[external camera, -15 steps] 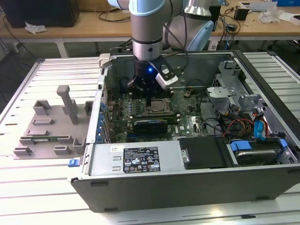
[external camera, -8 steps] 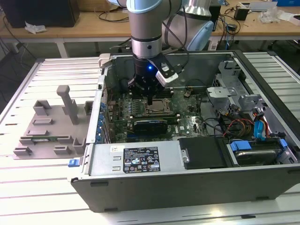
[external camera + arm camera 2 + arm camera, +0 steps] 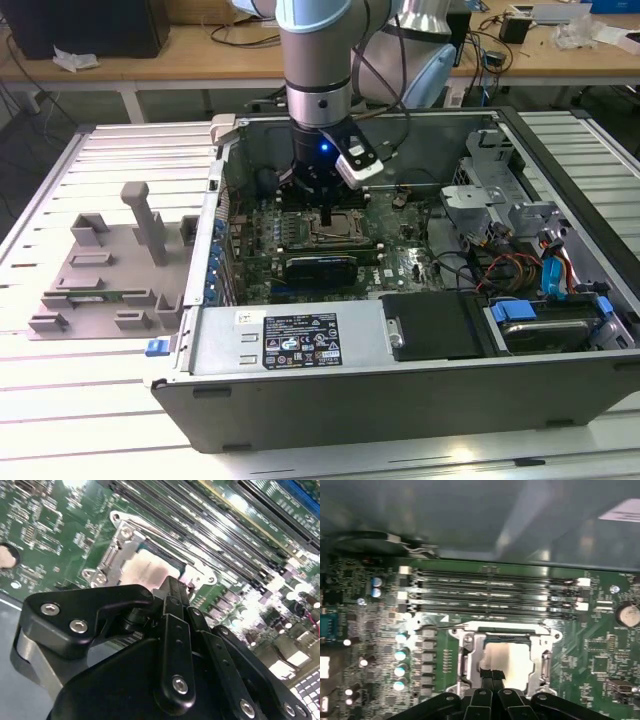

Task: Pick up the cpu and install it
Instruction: 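Close the cpu cover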

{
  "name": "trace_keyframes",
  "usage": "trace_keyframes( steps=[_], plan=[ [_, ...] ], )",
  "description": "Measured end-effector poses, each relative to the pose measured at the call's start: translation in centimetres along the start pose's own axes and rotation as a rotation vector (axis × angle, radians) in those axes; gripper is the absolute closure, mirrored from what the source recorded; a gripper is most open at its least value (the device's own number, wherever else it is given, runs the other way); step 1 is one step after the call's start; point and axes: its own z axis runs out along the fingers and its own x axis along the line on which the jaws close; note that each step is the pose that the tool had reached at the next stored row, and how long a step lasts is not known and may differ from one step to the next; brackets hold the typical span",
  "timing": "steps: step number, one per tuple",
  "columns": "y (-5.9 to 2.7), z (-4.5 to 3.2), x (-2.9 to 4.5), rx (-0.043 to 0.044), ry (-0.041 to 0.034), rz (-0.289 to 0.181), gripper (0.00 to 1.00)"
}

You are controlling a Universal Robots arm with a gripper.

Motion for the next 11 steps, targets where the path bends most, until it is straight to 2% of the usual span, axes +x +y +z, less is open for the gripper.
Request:
trace_keyframes(
  steps=[2,3,6,8,10,11],
  plan=[
    [-0.03,0.06,-0.6,0.0002,0.0001,0.004,0.89],
    [-0.06,0.11,-1.24,0.0004,0.0001,0.008,0.89],
    [-0.06,0.02,-1.29,0.0006,0.0003,0.008,0.89],
    [-0.08,-0.77,-1.33,0.0005,0.0002,0.009,0.89],
    [-0.11,-1.94,-1.39,0.0006,0.0003,0.009,0.89],
    [-0.12,-2.02,-1.4,0.0005,0.0002,0.009,0.89]
  ],
)
